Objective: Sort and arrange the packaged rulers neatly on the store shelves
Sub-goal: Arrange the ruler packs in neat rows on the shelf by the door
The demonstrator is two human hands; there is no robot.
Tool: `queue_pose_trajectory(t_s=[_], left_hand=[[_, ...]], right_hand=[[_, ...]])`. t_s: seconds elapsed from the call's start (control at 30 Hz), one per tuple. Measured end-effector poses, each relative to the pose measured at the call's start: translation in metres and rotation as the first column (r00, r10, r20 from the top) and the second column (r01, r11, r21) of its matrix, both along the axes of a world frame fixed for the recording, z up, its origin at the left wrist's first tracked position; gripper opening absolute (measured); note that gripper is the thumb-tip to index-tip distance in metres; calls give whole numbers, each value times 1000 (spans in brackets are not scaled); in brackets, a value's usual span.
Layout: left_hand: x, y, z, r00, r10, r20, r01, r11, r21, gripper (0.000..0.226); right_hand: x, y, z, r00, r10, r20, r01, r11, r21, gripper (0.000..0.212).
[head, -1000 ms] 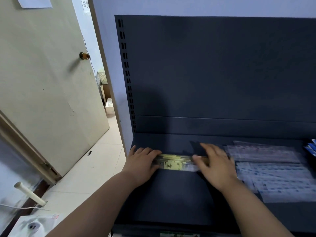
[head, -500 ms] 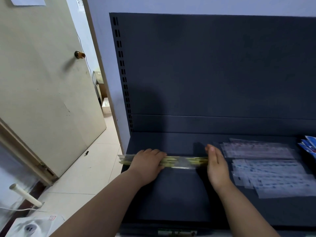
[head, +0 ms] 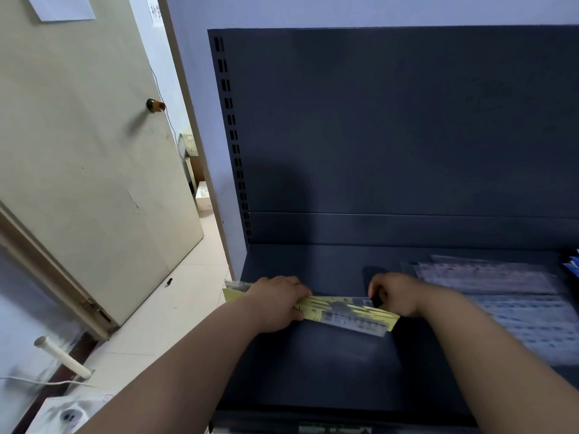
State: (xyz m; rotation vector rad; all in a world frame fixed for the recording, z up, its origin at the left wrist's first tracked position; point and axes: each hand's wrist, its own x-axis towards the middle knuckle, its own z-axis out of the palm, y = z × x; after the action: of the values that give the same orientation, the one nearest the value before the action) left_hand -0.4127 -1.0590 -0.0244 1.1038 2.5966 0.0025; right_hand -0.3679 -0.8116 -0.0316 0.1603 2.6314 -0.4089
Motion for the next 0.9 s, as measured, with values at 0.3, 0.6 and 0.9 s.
queue_pose_trajectory(t_s=[0.3,0.6,0.9], left_hand=[[8,7,3,999,-26,35,26,1000,-17,51],[18,4,-6,992,-41,-119,42,999,9,48],[18,6,-23,979,-42,-200,55,997,61,51]], right_hand=[[-5,-5,3,999,-9,41,6,998,65,33],[-5,1,-2,990,-44,-137,60,992,113,16],[18,-19,-11,984,-36,-173,5,984,-176,29]])
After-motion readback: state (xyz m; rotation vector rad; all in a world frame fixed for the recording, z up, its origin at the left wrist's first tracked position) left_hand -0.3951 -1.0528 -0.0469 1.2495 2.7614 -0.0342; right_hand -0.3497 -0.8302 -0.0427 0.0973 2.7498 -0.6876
